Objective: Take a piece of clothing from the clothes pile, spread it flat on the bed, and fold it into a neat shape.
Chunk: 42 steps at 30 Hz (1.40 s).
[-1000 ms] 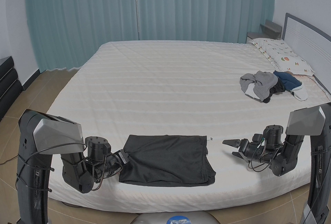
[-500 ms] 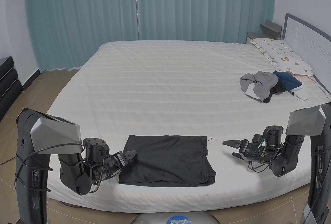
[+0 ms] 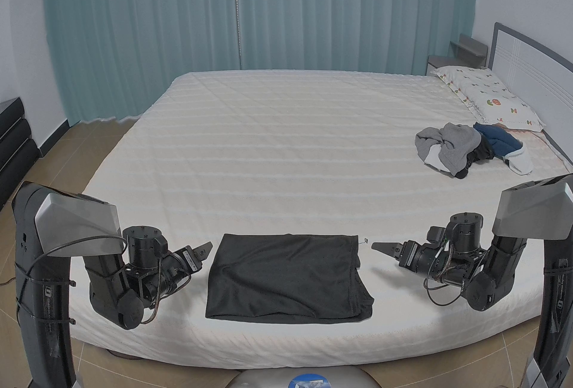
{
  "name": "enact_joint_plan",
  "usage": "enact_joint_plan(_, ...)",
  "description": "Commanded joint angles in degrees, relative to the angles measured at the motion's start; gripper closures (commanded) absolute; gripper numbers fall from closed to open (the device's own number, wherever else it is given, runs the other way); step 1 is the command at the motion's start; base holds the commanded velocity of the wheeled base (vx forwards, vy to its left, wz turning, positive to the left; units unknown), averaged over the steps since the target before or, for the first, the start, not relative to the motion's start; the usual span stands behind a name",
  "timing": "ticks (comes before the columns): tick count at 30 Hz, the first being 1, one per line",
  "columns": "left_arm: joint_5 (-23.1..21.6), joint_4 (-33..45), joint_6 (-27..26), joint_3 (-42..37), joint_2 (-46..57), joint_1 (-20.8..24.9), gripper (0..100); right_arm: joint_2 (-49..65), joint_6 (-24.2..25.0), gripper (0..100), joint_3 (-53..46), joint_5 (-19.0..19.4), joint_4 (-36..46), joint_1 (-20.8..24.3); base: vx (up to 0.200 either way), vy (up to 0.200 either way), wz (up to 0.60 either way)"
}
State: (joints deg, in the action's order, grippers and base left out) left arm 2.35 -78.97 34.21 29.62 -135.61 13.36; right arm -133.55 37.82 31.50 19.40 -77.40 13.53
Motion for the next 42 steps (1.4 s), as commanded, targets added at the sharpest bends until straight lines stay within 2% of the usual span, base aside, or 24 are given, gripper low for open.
enact_joint_plan(1, 1.51, -1.8, -2.21, -1.32, 3.33, -0.62, 0, 4.44, -6.44, 0, -1.88, -6.91, -0.65, 0.44, 0.0, 0.0, 0.0)
enact_joint_plan(2, 1.87, -1.98, -4.32, -2.2, 5.79, -0.53, 0, 7.51, -7.76, 0, -2.76, -11.57, -0.74, 0.53, 0.0, 0.0, 0.0)
enact_joint_plan(5, 3.45, -1.98, -5.73, -3.78, 9.13, -0.35, 0, 12.96, -8.99, 0, -4.96, -13.68, -0.65, 0.79, 0.0, 0.0, 0.0)
enact_joint_plan(9, 5.38, -2.06, -5.73, -6.07, 14.58, -0.35, 0, 19.99, -11.62, 0, -9.26, -13.68, -0.21, 1.41, 0.0, 0.0, 0.0)
enact_joint_plan(13, 5.91, -1.98, -6.26, -10.46, 25.39, -1.14, 0, 30.98, -18.3, 0, -16.56, -13.77, -0.21, 1.5, 0.0, 0.0, 0.0)
enact_joint_plan(16, 7.4, -1.98, -10.39, -15.21, 32.42, -1.14, 0, 40.03, -24.19, 0, -21.04, -14.03, -0.03, 1.23, 0.0, 0.0, 0.0)
enact_joint_plan(17, 7.4, -1.98, -10.39, -15.21, 32.42, -1.14, 0, 40.03, -24.19, 0, -21.04, -14.03, -0.03, 1.23, 0.0, 0.0, 0.0)
enact_joint_plan(20, 10.13, -1.98, -14.61, -19.34, 40.69, -1.06, 0, 51.55, -33.77, 0, -24.73, -16.85, 0.49, 0.79, 0.0, 0.0, 0.0)
enact_joint_plan(24, 11.45, -1.89, -16.98, -23.73, 48.16, -1.06, 0, 64.47, -39.57, 0, -28.25, -19.48, 5.24, 0.71, 0.0, 0.0, 0.0)
enact_joint_plan(29, 11.8, -1.71, -24.19, -27.78, 55.8, -1.06, 0, 82.4, -43.7, 0, -28.6, -19.92, 20.09, -2.11, 0.0, 0.0, 0.0)
enact_joint_plan(30, 11.8, -1.71, -24.19, -27.78, 55.8, -1.06, 0, 82.4, -43.7, 0, -28.6, -19.92, 20.09, -2.11, 0.0, 0.0, 0.0)
enact_joint_plan(33, 15.23, 1.98, -28.32, -29.62, 63.45, -0.97, 0, 98.66, -44.76, 0, -26.31, -19.83, 37.41, -6.68, 0.0, 0.0, 0.0)
enact_joint_plan(34, 16.19, 3.38, -28.49, -29.62, 64.77, -0.97, 0, 101.64, -44.85, 0, -25.35, -19.83, 41.36, -7.55, 0.0, 0.0, 0.0)
enact_joint_plan(37, 17.95, 11.03, -28.67, -29.62, 72.33, -0.62, 0, 113.95, -44.85, 0, -19.46, -19.31, 61.84, -9.31, 0.0, 0.0, 0.0)
enact_joint_plan(38, 17.95, 11.03, -28.67, -29.62, 72.33, -0.62, 0, 113.95, -44.85, 0, -19.46, -19.31, 61.84, -9.31, 0.0, 0.0, 0.0)
enact_joint_plan(39, 18.13, 17.8, -28.85, -29.62, 79.01, -0.53, 0, 121.33, -44.85, 0, -14.45, -19.31, 76.87, -9.05, 0.0, 0.0, 0.0)
enact_joint_plan(40, 18.13, 17.8, -28.85, -29.62, 79.01, -0.53, 0, 121.33, -44.85, 0, -14.45, -19.31, 76.87, -9.05, 0.0, 0.0, 0.0)
enact_joint_plan(41, 18.65, 26.15, -30.25, -29.1, 85.95, -1.23, 0, 126.69, -45.55, 0, -9.44, -19.22, 90.67, -8.96, 0.0, 0.0, 0.0)
enact_joint_plan(42, 19.88, 32.92, -31.13, -27.51, 90.52, -2.02, 0, 128.19, -46.6, 0, -6.63, -19.48, 97.44, -9.14, 0.0, 0.0, 0.0)
